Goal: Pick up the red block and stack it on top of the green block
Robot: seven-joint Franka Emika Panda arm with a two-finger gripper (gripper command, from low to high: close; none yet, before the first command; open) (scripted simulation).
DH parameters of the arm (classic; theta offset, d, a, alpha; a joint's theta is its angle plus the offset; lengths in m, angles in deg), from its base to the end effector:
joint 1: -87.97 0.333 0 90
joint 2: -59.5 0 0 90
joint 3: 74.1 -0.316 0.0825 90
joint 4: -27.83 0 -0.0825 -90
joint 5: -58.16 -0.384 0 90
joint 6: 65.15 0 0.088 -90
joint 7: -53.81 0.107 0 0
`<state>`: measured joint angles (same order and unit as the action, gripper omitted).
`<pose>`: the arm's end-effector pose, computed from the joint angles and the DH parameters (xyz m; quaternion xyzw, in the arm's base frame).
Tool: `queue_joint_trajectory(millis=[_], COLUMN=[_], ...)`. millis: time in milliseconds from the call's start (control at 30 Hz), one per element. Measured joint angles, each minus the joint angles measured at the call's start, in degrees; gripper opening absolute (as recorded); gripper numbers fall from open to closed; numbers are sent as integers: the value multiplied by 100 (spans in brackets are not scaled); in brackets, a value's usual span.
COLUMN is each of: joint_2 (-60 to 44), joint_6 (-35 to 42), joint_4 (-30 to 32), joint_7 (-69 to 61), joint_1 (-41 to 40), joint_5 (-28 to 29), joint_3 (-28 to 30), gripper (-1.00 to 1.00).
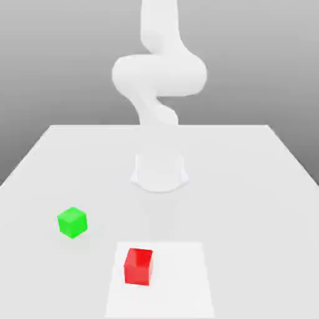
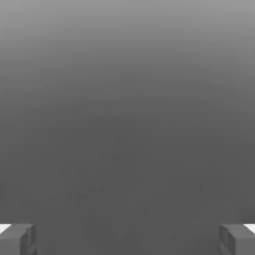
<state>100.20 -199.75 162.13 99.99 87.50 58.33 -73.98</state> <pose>0.3815 -0.0042 0.6616 -0.8600 0.3712 -0.3231 0.1351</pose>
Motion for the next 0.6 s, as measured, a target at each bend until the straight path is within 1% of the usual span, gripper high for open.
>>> queue_joint_trajectory(millis=[600], joint_2=[-3784], joint_6=[-2074], joint_4=[1841], joint_7=[165], joint_1=[-297], joint_5=[8], joint_3=[187], gripper=[0])
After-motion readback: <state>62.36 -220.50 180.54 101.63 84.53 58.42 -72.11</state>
